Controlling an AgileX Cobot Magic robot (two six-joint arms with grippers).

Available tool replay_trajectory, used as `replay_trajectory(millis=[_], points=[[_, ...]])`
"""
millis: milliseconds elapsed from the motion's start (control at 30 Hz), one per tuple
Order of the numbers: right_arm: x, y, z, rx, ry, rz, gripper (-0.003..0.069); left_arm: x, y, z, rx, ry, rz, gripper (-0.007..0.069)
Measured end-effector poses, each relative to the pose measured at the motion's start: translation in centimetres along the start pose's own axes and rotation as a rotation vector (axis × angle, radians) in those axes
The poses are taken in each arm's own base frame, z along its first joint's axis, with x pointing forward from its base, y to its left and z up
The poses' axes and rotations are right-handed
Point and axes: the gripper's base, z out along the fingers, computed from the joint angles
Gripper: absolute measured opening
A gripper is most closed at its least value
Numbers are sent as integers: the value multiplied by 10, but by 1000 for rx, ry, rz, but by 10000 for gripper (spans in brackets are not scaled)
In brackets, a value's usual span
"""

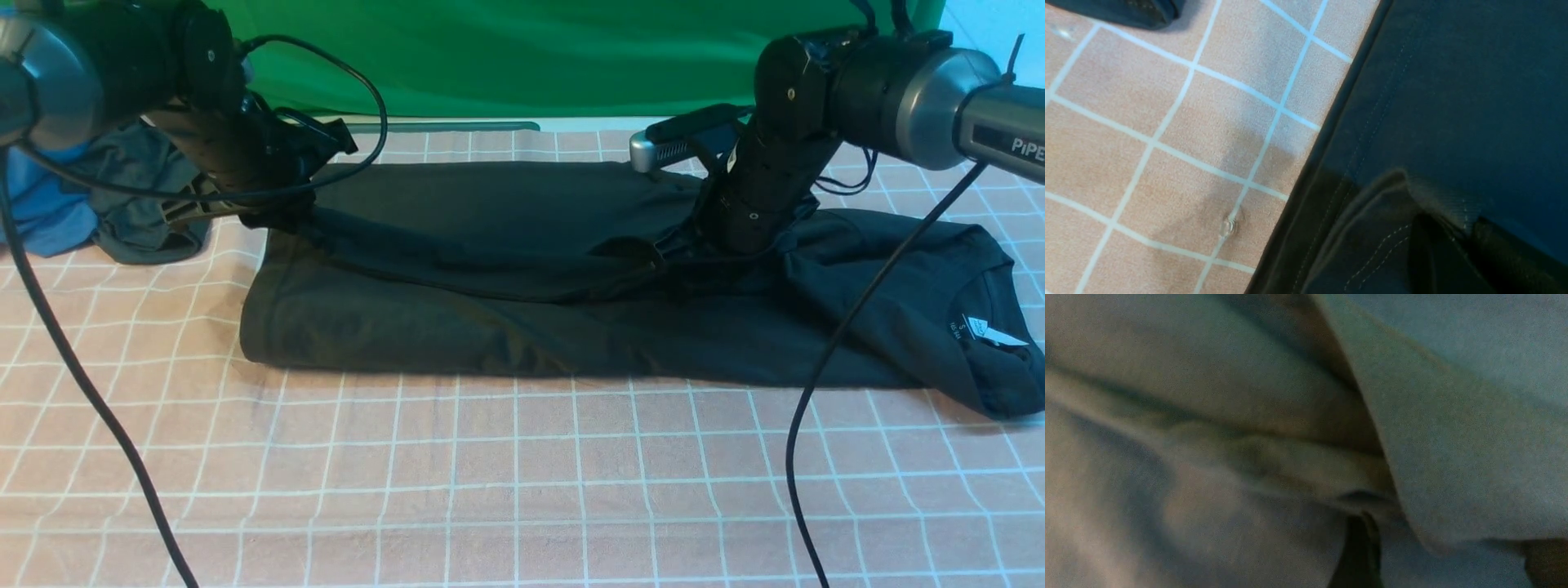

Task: Fold a long-sleeved shirt over a pink coffee tablecloth.
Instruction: 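Fold the black garment in half by bringing its near edge over to the far edge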

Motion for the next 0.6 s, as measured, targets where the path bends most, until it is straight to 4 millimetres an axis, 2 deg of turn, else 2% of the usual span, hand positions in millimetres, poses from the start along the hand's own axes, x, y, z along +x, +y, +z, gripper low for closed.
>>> replay_trajectory(millis=[67,133,167,200,233,267,300,333,467,600], points=[[-1,0,6,1,-13,2,543,0,0,0,0,0,0,48],[-3,-1,11,2,-32,2,504,0,0,0,0,0,0,48],[-4,-1,12,3,-43,-2,457,0,0,0,0,0,0,48],[-5,-1,13,4,-55,-7,372,0,0,0,1,0,-1,48],[-5,-1,13,4,-57,-9,355,0,0,0,1,0,-1,48],[-6,-1,13,6,-64,-18,281,0,0,0,2,1,-2,48],[-7,-2,13,8,-77,-37,156,0,0,0,5,2,-5,48],[-8,-2,12,12,-83,-54,95,0,-1,0,7,1,-6,48],[-13,-3,3,16,-82,-82,80,-2,-2,-2,13,-7,-8,48],[-24,-12,-18,26,-112,-78,80,-11,-7,-11,32,-37,-10,48]])
